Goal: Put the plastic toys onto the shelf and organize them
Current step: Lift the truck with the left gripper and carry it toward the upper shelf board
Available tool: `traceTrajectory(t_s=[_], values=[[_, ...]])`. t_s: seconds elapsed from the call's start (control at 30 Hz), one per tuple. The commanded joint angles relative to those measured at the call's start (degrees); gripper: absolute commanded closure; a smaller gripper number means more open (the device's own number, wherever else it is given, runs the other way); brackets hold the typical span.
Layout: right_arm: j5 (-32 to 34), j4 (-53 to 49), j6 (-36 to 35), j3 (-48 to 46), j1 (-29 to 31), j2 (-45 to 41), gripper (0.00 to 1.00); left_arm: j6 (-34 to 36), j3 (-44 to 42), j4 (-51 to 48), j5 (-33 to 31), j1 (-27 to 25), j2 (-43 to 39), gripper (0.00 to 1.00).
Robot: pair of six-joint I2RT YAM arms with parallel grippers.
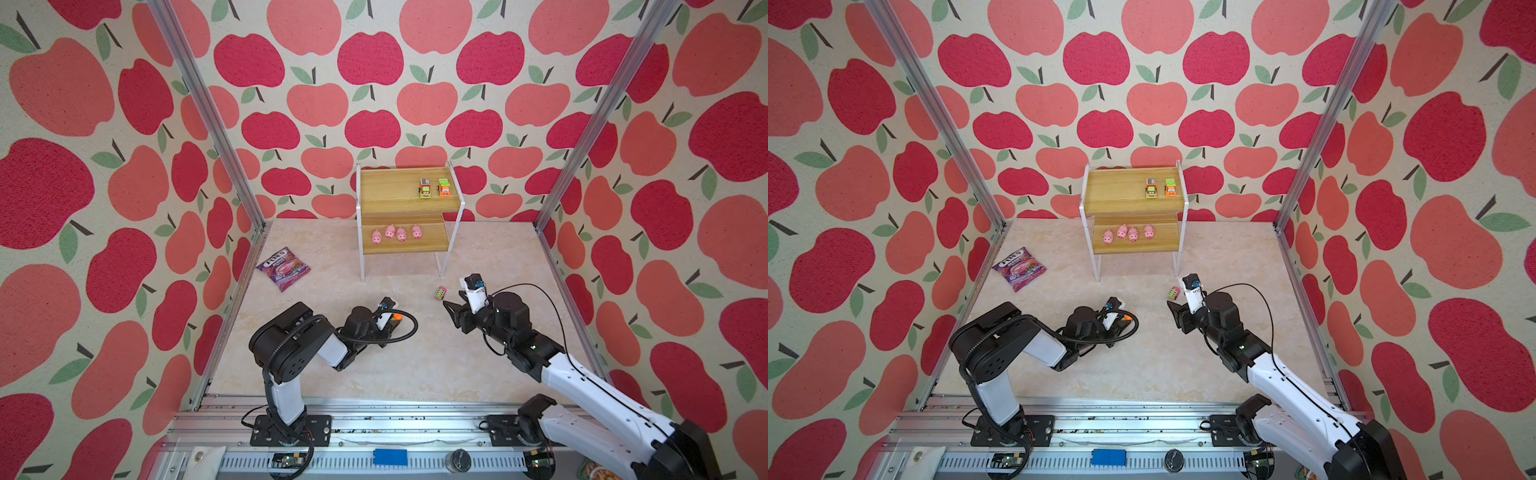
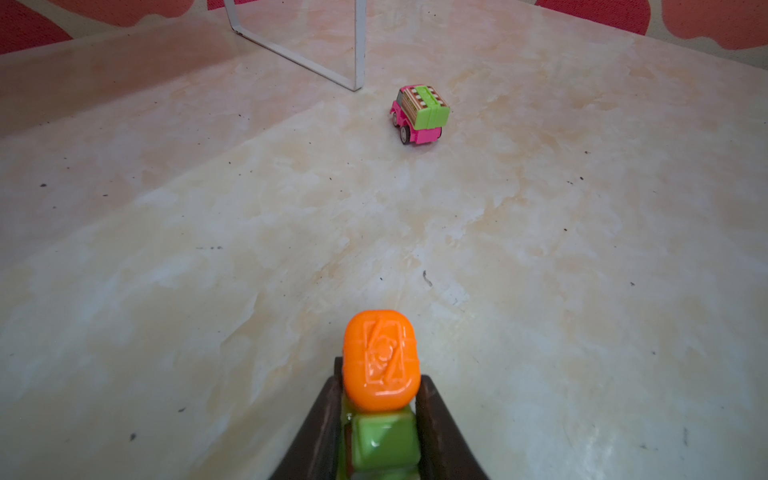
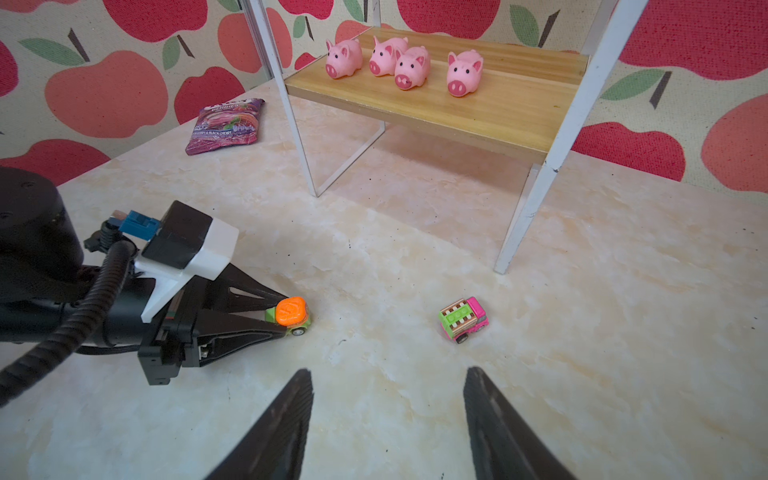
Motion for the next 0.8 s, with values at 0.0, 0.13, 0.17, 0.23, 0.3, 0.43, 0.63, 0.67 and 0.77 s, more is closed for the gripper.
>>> traceTrajectory(t_s=[0.0,0.13,0.17,0.23,0.3,0.43,0.63,0.67,0.77], values=[[-0.1,-1.0,0.6,-0.4,-0.5,-0.8,0.39,-0.1,0.8,-2.9,0.9,-0.1,0.5,0.73],[0.3,-0.9,0.6,-0.4,-0.5,-1.1,0.39,-1.0,1.8,-6.3,0.0,-0.2,-1.7,0.77],[0.4,-0.9,0.6,-0.4,-0.5,-1.2,0.39,-1.3,2.0,-7.0,-0.3,-0.3,-2.5,0.77],[0.7,-1.1,0.6,-0.5,-0.5,-1.6,0.39,-2.2,2.5,-9.1,-1.2,-0.6,-4.3,0.78],[1.3,-1.5,0.6,-0.4,-0.5,-1.9,0.39,-3.3,3.0,-11.3,-2.1,-0.7,-6.1,0.78],[3.8,-3.7,0.5,0.3,-0.5,-2.8,0.40,-5.5,5.8,-20.5,-5.3,-1.4,-11.2,0.78],[8.9,-8.3,1.3,2.3,-0.5,-4.4,0.40,-9.3,13.2,-37.7,-7.9,-2.3,-19.1,0.78],[9.7,-9.0,1.5,2.5,-0.5,-4.6,0.40,-9.9,15.0,-40.9,-8.7,-2.5,-20.4,0.78],[12.1,-12.0,2.0,4.0,-0.5,-4.4,0.41,-12.2,20.8,-50.4,-9.8,-2.7,-23.5,0.77]])
